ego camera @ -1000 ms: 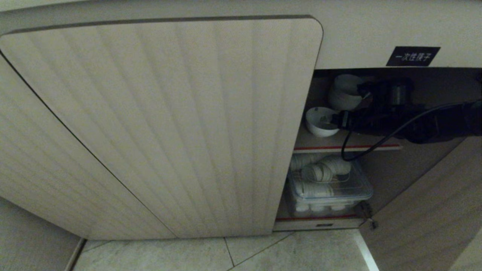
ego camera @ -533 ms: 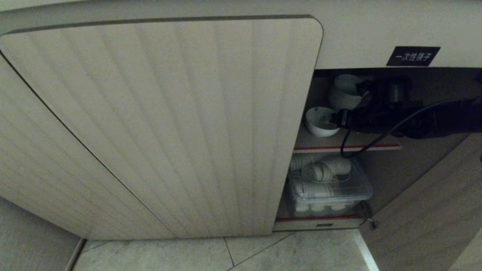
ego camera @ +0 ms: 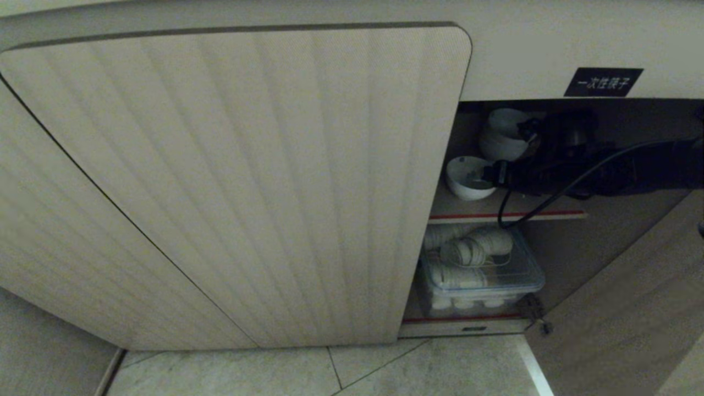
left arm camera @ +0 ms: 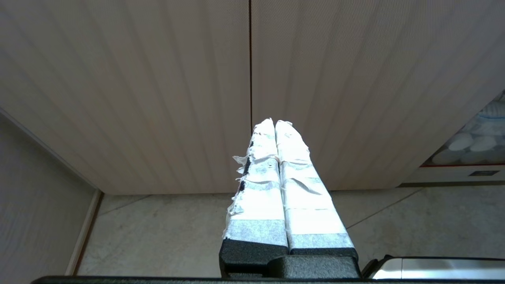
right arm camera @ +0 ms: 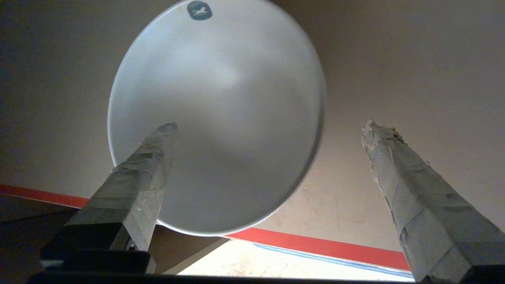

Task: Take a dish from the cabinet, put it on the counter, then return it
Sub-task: Take the bowl from the cabinet

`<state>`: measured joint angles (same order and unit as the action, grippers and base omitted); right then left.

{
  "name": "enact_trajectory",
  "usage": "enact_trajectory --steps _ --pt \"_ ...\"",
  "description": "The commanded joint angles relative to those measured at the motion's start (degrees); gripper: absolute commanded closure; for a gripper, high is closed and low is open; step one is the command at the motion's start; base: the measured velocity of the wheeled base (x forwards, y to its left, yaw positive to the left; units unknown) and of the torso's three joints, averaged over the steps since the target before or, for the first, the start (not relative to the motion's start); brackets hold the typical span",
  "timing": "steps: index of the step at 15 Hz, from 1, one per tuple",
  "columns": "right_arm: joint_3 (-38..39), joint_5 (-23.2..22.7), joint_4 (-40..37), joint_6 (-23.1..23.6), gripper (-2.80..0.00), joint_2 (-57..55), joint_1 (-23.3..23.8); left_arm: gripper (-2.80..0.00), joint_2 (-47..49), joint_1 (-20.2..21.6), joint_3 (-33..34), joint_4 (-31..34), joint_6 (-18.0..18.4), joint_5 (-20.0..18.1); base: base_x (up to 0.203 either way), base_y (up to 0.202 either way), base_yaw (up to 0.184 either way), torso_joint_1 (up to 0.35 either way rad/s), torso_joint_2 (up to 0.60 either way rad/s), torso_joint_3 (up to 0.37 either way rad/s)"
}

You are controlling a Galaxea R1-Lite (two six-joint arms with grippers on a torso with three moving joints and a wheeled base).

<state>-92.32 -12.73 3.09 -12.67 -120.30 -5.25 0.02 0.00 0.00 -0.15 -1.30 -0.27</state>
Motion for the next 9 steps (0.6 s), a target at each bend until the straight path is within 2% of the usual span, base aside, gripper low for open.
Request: enact_trajectory --steps 1,9 --pt "-1.2 -0.1 -0.9 -0.1 -2.8 -0.4 0.0 0.0 0.0 0.0 0.0 -0.1 0.0 0.0 0.0 0.0 0.0 0.0 0.0 0.0" --pt "-4.7 -0.1 -5.9 -0.1 -2.8 -1.5 0.0 0.0 0.0 0.0 0.0 0.0 0.0 0.0 0.0 0.0 0.0 0.0 0.0 0.0"
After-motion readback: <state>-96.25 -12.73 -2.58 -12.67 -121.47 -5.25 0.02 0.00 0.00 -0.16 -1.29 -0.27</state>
